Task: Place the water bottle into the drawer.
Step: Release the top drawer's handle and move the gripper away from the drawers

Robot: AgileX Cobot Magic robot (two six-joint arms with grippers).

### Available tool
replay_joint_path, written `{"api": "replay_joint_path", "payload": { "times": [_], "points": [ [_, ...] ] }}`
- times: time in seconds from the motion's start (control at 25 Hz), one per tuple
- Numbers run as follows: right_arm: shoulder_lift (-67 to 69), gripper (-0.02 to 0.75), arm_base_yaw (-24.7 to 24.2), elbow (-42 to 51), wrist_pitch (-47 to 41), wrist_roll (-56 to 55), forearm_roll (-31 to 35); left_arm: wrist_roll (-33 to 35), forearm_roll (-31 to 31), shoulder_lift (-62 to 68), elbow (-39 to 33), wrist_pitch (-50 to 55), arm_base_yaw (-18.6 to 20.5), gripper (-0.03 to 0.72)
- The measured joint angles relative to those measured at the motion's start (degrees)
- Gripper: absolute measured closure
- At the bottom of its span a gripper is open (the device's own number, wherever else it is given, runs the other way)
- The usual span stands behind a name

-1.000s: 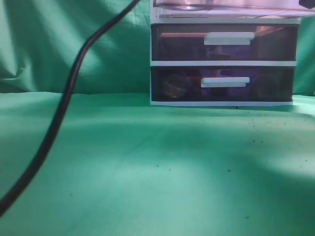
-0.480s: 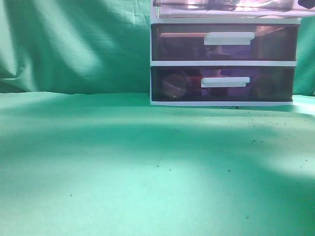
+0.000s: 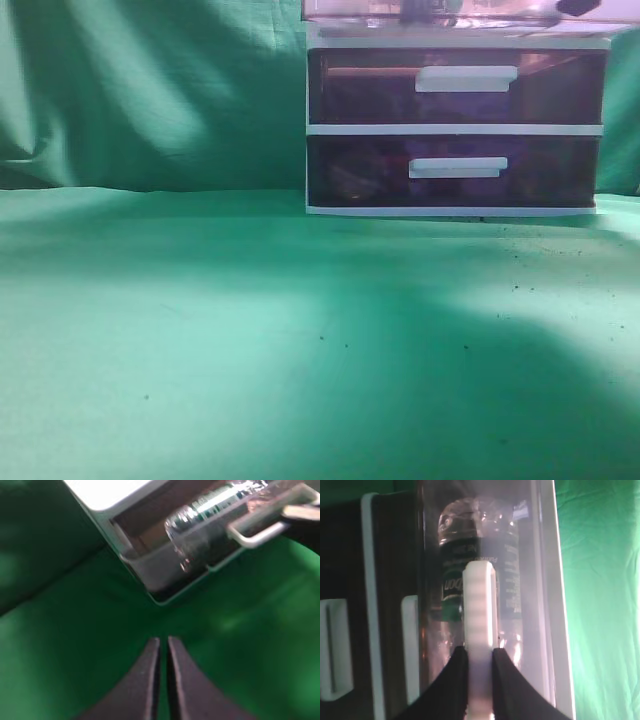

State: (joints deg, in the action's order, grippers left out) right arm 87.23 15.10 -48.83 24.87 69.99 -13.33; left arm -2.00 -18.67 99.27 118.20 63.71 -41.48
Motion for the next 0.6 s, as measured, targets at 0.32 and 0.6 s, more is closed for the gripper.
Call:
{"api": "replay_joint_path", "payload": {
  "times": [0.32, 0.6],
  "points": [
    [11.2, 0.636, -2.5, -14.7, -2.5, 3.0, 0.0, 0.8, 7.4, -9.4, 0.1, 8.8, 0.0, 0.688],
    [14.6, 0.636, -2.9, -19.9, -3.7, 3.2, -3.5, 2.4, 10.5, -12.6, 0.3, 9.3, 0.0, 0.688]
  ]
}}
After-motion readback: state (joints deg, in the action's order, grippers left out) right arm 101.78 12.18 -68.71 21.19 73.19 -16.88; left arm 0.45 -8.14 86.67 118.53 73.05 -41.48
